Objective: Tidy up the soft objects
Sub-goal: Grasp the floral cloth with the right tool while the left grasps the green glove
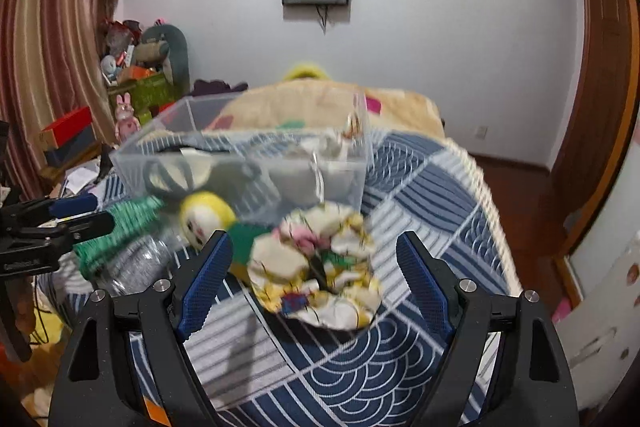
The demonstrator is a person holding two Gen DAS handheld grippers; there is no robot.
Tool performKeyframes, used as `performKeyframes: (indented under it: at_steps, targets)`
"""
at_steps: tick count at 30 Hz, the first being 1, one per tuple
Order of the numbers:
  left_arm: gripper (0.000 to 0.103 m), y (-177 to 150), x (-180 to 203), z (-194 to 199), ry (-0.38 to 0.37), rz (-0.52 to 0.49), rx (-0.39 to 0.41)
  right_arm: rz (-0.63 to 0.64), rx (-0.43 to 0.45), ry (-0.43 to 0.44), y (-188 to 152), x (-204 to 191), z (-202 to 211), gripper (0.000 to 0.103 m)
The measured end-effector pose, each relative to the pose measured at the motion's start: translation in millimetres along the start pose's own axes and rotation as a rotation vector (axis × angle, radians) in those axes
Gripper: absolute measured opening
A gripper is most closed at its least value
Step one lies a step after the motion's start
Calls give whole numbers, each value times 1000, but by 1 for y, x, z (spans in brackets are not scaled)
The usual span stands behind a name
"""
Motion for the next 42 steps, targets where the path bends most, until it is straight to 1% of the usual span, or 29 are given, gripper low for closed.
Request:
performKeyframes:
  at_steps: [2,6,8,10,14,16,17,19,20,21,22,23,25,28,33,42]
  targets:
    - [66,-6,1,-4,-20,6,-15,-12,-14,-10,-4,5,-2,82]
    - [66,-14,2,-11,-15,6,-31,-37,-23,-34,-9,15,-1,81]
    - [64,-14,0,-12,-12,17,-27,-48,-18,-45,-9,20,1,80]
    - [56,-15,-2,-11,-4,21,-25,-58,-14,-53,-10,24,4,69]
    - [45,-18,-7,-13,-4,26,-32,-82,-31,-46,-13,30,4,60]
    - [38,-19,-7,-14,-6,25,-32,-88,-39,-47,-15,31,3,51]
    - [37,-19,-7,-15,-6,23,-31,-92,-41,-47,-15,33,2,49]
    - [27,-19,-6,-14,-5,16,-24,-100,-48,-48,-15,35,1,38]
    - [25,-18,-4,-12,-10,11,-20,-106,-54,-48,-15,36,0,36]
    - [19,-18,-3,-11,-17,9,-16,-114,-63,-48,-17,37,-1,32]
    - [14,-17,-2,-10,-24,8,-11,-125,-75,-45,-20,40,-2,29]
    - [13,-16,0,-8,-28,3,-7,-132,-84,-41,-20,41,-4,25]
    - [12,-13,2,-4,-25,-4,4,-139,-93,-41,-24,42,-4,21]
    - [11,-7,5,3,-25,-10,27,-118,-80,-47,-24,36,1,16]
    - [11,6,3,22,-20,-8,76,-94,-44,-52,-16,32,12,15]
    - [11,34,-5,51,-19,14,168,-76,74,-18,13,20,52,15]
Point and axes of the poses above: each gripper's, at about its wrist camera, not at the fingertips, and z roughly against the way its jaws point, x to its right, y to its top, the point moved 9 cm from there along -z, roughly the way its jaws point, and after that the axes turned 14 degrees about -z, right-handed, at the moved point
